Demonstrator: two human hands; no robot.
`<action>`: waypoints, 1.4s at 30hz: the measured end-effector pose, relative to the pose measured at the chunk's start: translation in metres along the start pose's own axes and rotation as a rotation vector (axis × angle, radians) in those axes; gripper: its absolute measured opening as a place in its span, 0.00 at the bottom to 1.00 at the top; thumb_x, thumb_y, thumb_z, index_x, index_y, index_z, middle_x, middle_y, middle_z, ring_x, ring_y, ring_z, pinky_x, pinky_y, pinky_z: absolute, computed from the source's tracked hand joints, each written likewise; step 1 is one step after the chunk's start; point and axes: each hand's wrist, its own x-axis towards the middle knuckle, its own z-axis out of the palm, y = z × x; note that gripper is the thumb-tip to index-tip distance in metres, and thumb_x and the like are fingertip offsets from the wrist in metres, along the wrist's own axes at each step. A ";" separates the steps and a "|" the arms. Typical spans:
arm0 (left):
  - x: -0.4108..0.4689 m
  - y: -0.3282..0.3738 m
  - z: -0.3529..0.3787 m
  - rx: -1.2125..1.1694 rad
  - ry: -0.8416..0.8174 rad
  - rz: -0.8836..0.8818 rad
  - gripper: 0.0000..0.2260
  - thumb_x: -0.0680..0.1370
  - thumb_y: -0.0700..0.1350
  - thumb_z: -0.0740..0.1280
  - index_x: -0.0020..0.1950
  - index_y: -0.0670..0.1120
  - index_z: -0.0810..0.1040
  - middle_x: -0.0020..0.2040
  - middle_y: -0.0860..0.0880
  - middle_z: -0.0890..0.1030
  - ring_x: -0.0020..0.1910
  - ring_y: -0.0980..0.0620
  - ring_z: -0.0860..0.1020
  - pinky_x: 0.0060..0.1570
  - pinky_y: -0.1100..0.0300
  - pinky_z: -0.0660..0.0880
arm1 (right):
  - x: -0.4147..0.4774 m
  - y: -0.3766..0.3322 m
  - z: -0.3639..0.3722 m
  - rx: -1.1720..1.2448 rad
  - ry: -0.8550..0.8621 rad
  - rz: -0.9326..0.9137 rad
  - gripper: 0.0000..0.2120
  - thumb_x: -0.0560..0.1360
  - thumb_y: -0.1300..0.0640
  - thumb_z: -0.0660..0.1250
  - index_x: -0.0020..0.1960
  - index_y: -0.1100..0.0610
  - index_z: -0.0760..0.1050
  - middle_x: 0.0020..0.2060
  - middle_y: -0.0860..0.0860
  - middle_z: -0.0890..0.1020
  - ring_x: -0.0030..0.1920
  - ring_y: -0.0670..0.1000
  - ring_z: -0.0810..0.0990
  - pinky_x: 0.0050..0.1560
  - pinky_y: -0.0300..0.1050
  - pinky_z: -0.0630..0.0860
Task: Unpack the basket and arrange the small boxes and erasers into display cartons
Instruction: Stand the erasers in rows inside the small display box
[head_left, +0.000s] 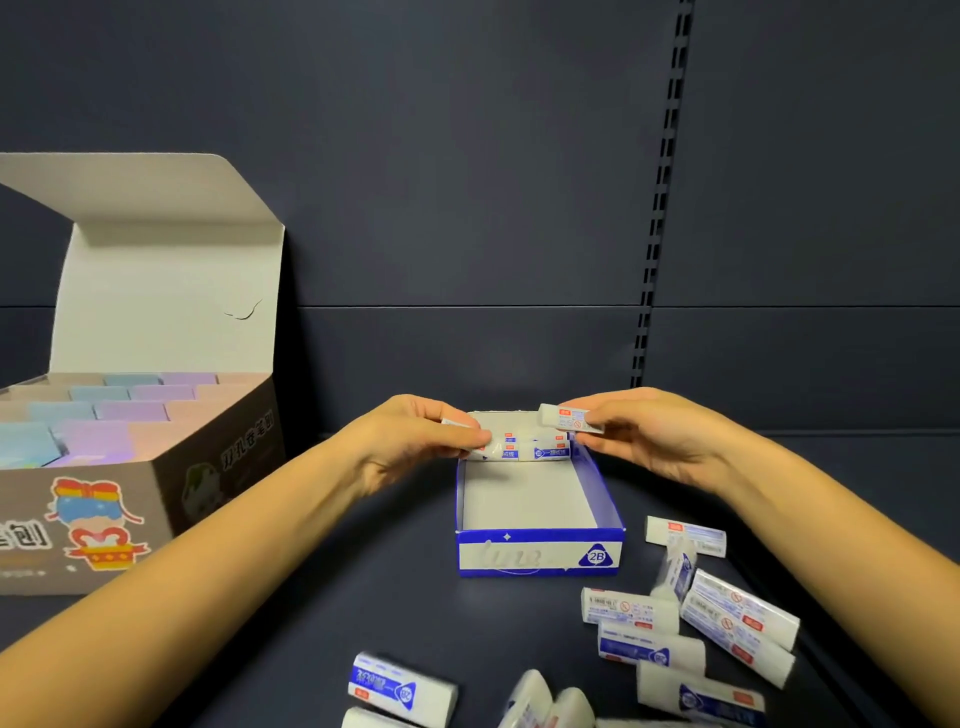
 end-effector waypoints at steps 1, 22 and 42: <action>0.000 0.000 0.001 -0.002 -0.017 -0.007 0.02 0.72 0.32 0.68 0.39 0.37 0.79 0.29 0.49 0.82 0.29 0.58 0.80 0.33 0.70 0.76 | 0.000 0.000 0.000 0.008 0.005 0.002 0.11 0.77 0.69 0.58 0.47 0.62 0.80 0.45 0.57 0.83 0.46 0.50 0.81 0.35 0.34 0.81; 0.004 -0.002 0.005 0.035 -0.079 0.012 0.06 0.69 0.29 0.70 0.38 0.39 0.79 0.37 0.45 0.84 0.39 0.53 0.83 0.40 0.67 0.79 | 0.005 0.011 -0.001 -0.072 -0.006 -0.007 0.05 0.75 0.66 0.65 0.49 0.64 0.78 0.47 0.58 0.82 0.46 0.50 0.81 0.38 0.32 0.80; 0.006 -0.002 0.005 0.215 0.047 0.137 0.07 0.78 0.46 0.64 0.48 0.44 0.80 0.44 0.48 0.82 0.43 0.56 0.78 0.44 0.65 0.74 | 0.006 0.001 0.003 -0.136 0.050 0.106 0.11 0.72 0.63 0.70 0.54 0.62 0.80 0.45 0.57 0.84 0.40 0.47 0.82 0.31 0.31 0.79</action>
